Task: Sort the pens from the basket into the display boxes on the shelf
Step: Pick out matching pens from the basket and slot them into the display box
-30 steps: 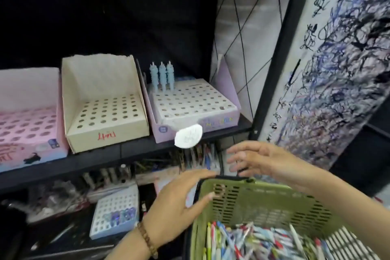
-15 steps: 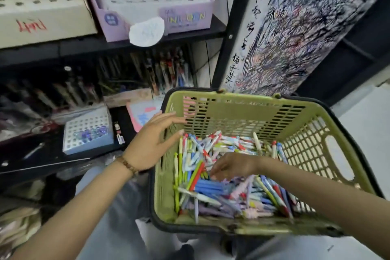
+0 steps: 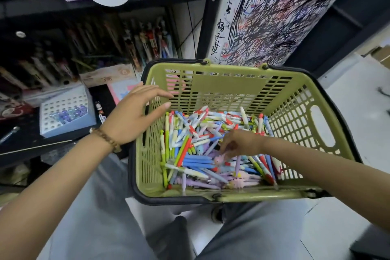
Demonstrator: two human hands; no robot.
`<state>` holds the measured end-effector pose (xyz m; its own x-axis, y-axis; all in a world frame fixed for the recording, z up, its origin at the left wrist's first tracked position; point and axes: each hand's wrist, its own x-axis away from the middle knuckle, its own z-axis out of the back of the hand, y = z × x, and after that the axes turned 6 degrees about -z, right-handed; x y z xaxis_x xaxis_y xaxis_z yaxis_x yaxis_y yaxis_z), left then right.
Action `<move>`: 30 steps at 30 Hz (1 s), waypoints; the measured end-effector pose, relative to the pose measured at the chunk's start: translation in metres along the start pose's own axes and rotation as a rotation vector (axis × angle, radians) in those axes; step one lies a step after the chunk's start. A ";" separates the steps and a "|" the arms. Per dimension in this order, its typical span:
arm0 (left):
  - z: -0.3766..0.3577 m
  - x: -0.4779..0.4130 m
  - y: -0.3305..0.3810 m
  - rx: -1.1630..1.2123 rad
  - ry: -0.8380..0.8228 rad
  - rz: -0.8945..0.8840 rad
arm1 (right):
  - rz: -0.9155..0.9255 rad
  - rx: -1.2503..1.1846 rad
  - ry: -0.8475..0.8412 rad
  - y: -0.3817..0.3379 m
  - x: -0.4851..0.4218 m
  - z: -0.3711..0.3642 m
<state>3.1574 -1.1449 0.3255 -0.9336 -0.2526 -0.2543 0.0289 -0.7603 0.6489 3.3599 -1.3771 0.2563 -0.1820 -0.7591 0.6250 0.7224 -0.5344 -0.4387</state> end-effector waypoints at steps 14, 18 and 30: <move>-0.040 -0.029 0.037 0.743 -0.287 0.421 | 0.177 -1.205 0.229 -0.075 0.004 0.043; -0.037 -0.022 0.033 0.745 -0.264 0.428 | -0.050 -0.593 -0.090 -0.036 0.021 0.035; -0.043 -0.024 0.031 0.666 -0.316 0.468 | -0.114 -0.046 -0.455 0.010 0.029 -0.027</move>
<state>3.1960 -1.1885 0.3207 -0.9363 -0.1984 0.2897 0.3112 -0.0868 0.9464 3.3440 -1.4139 0.2527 0.0602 -0.4599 0.8859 0.6828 -0.6284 -0.3726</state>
